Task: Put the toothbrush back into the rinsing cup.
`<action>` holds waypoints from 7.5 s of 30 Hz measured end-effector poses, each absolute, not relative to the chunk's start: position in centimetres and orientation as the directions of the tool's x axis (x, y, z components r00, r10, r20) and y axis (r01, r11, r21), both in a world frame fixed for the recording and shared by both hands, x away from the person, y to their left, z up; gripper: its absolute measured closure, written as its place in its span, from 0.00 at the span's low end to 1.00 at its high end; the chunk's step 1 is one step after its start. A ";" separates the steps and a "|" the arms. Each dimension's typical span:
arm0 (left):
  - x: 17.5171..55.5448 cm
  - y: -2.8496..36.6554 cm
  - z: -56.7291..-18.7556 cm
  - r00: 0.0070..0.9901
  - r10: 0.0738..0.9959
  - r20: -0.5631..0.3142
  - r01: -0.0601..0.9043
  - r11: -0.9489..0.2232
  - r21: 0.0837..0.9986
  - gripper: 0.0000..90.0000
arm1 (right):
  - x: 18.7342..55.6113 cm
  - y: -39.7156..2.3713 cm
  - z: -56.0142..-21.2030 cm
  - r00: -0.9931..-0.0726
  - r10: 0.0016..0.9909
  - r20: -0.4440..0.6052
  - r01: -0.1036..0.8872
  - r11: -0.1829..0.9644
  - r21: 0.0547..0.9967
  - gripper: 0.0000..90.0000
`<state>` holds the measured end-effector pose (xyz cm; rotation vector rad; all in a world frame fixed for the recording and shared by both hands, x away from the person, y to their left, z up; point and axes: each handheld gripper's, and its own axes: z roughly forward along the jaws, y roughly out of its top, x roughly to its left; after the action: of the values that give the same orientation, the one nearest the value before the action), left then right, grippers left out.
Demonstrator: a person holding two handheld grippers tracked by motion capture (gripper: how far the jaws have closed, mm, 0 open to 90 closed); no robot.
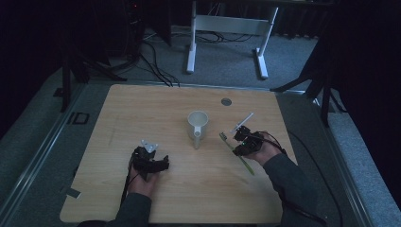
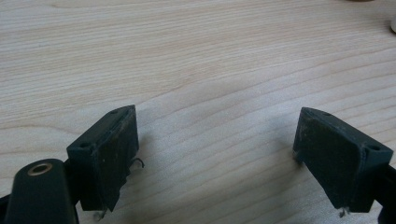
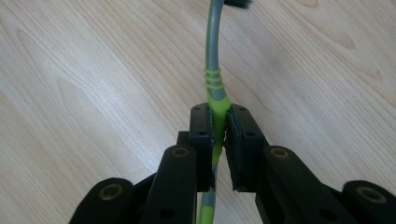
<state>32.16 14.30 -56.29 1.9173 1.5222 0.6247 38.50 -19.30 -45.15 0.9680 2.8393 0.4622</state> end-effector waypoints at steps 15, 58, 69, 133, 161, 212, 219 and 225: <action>32.2 14.3 -56.3 0.228 0.974 -0.008 0.687 -0.155 0.710 0.16 | 38.9 -19.0 -44.8 -0.787 0.617 0.023 0.580 0.725 0.372 0.90; 32.2 14.3 -56.3 0.231 0.973 -0.007 0.688 -0.159 0.708 0.16 | 40.5 -18.3 -44.2 -0.753 0.656 0.050 0.590 0.641 0.491 0.90; 32.2 14.3 -56.3 0.228 0.974 -0.009 0.686 -0.154 0.711 0.16 | 40.8 -18.1 -44.0 -0.746 0.664 0.051 0.590 0.623 0.514 0.90; 32.2 14.3 -56.3 0.228 0.974 -0.009 0.686 -0.154 0.711 0.16 | 41.9 -17.5 -43.7 -0.710 0.690 0.142 0.576 0.452 0.681 0.90; 32.2 14.3 -56.3 0.229 0.973 -0.008 0.687 -0.156 0.710 0.16 | 41.9 -16.9 -43.5 -0.714 0.670 0.204 0.554 0.363 0.749 0.90; 32.2 14.3 -56.3 0.230 0.973 -0.008 0.687 -0.156 0.710 0.16 | 41.5 -16.5 -42.9 -0.694 0.697 0.182 0.479 0.258 0.839 0.90; 32.2 14.3 -56.3 0.230 0.973 -0.008 0.687 -0.157 0.710 0.16 | 41.5 -16.5 -42.8 -0.688 0.704 0.177 0.464 0.240 0.852 0.90; 32.2 14.3 -56.3 0.230 0.973 -0.008 0.687 -0.157 0.710 0.16 | 41.4 -16.5 -42.8 -0.688 0.705 0.170 0.450 0.232 0.862 0.90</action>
<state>32.16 14.27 -56.31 1.9157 1.5208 0.6243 41.43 -16.47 -42.76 1.0848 2.2511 1.4385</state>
